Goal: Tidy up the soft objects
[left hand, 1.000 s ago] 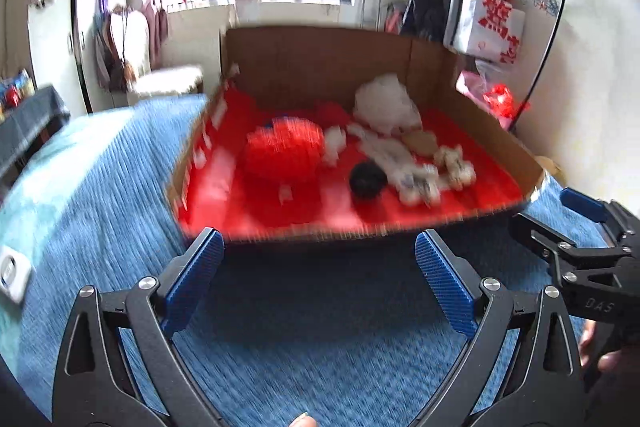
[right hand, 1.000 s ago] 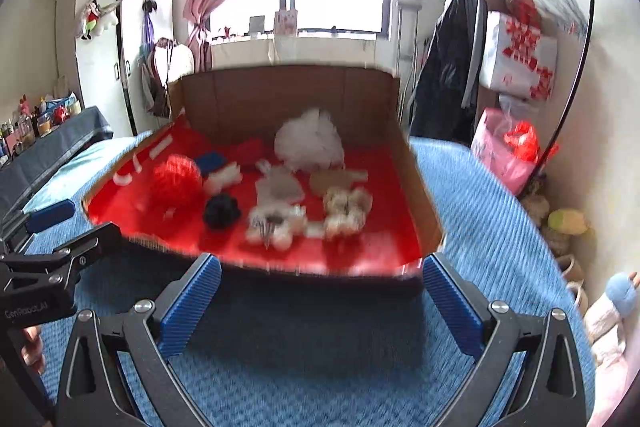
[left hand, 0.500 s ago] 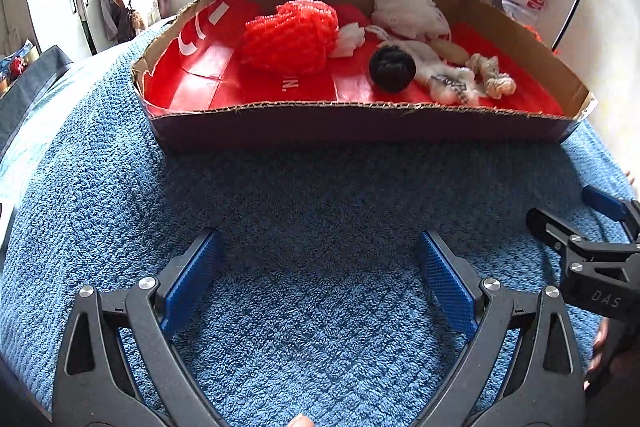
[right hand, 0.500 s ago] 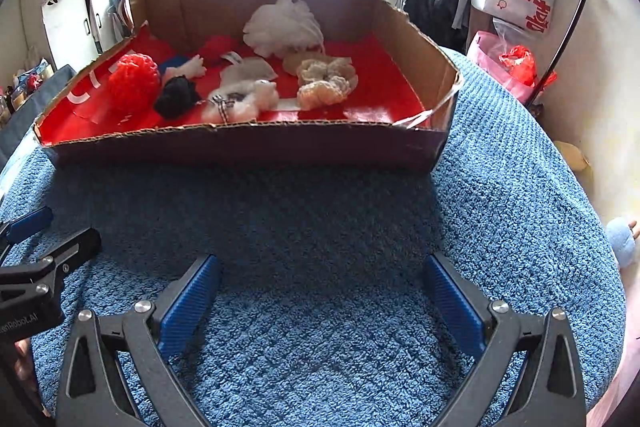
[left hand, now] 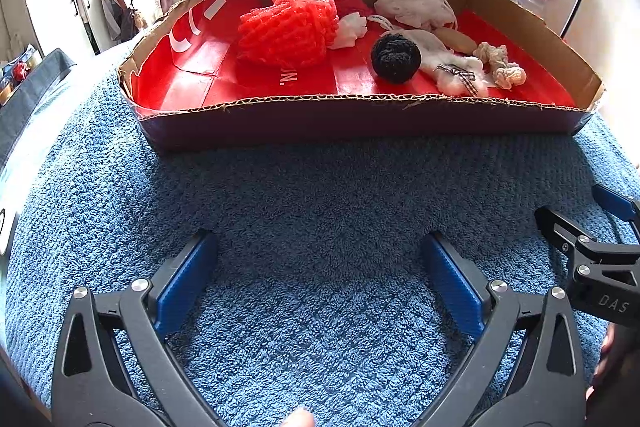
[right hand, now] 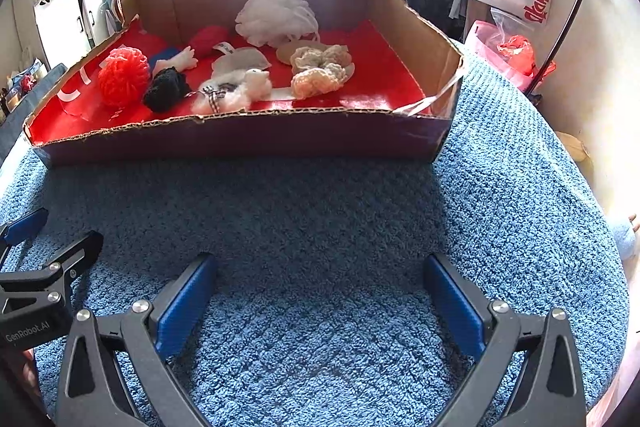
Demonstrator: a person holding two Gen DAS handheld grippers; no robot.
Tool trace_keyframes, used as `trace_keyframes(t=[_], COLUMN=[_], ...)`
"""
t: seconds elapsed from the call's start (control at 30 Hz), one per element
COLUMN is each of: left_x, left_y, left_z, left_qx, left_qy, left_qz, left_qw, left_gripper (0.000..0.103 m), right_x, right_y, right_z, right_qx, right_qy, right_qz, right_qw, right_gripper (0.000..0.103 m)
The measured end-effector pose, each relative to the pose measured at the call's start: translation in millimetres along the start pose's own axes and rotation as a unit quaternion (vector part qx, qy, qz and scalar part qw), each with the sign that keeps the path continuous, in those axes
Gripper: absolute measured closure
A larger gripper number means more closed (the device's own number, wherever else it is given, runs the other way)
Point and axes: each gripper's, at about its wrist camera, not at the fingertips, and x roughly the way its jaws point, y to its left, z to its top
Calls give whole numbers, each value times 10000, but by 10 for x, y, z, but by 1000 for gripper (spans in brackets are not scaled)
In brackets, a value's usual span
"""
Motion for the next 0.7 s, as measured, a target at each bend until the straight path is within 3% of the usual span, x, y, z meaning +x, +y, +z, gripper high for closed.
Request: trace_keyframes(t=[0.7], left_x=[7], left_y=[16], left_z=[-10], left_qx=[-25], left_qy=[11], left_qz=[-98], left_qw=[9999], left_gripper=[0], right_x=[14], right_y=[13], right_z=[11], right_qx=[7], right_qy=[0], right_qz=[-1], right_qw=[10000], right_gripper=[0])
